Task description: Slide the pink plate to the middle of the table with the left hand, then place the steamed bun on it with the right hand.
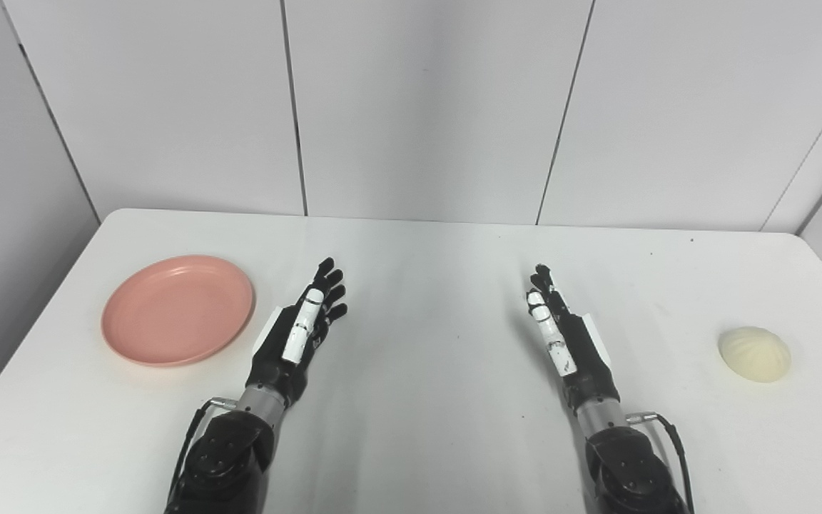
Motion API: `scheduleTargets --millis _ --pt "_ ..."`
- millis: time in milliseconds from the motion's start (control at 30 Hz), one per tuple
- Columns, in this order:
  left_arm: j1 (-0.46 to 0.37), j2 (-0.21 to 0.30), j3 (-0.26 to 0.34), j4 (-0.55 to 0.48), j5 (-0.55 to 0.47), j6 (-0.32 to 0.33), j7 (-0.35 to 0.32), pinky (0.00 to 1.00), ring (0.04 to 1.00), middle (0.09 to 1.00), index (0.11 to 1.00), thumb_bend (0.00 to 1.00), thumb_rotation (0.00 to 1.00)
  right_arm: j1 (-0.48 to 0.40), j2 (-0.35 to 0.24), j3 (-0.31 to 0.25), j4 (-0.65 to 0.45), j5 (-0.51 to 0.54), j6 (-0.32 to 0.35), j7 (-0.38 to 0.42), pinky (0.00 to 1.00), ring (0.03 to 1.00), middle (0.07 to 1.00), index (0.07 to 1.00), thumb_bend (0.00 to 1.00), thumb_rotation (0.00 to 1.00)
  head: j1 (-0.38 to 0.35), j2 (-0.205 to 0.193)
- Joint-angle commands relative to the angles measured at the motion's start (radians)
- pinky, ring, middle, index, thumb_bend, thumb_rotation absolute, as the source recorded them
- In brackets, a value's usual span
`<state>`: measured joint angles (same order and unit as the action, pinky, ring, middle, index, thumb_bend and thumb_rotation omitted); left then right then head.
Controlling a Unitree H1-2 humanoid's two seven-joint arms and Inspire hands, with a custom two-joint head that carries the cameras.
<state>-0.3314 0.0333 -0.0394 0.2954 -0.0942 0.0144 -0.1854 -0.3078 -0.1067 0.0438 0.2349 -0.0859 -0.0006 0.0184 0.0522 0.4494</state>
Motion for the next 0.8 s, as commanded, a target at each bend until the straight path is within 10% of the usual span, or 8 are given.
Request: scheduleTargets --millis 0,767 --pt "0.041 0.006 -0.009 0.058 0.003 0.062 -0.007 1.0 0.985 0.993 1.0 0.52 1.0 0.003 0.01 0.011 0.024 0.005 0.03 0.019 0.93 0.952 0.971 0.986 0.27 1.0 0.001 0.001" --pt "0.042 0.003 -0.014 0.048 0.001 0.072 -0.004 1.0 0.988 0.995 1.0 0.51 1.0 0.005 0.005 0.012 0.015 0.003 0.028 0.02 0.92 0.948 0.966 0.983 0.28 1.0 0.033 0.007"
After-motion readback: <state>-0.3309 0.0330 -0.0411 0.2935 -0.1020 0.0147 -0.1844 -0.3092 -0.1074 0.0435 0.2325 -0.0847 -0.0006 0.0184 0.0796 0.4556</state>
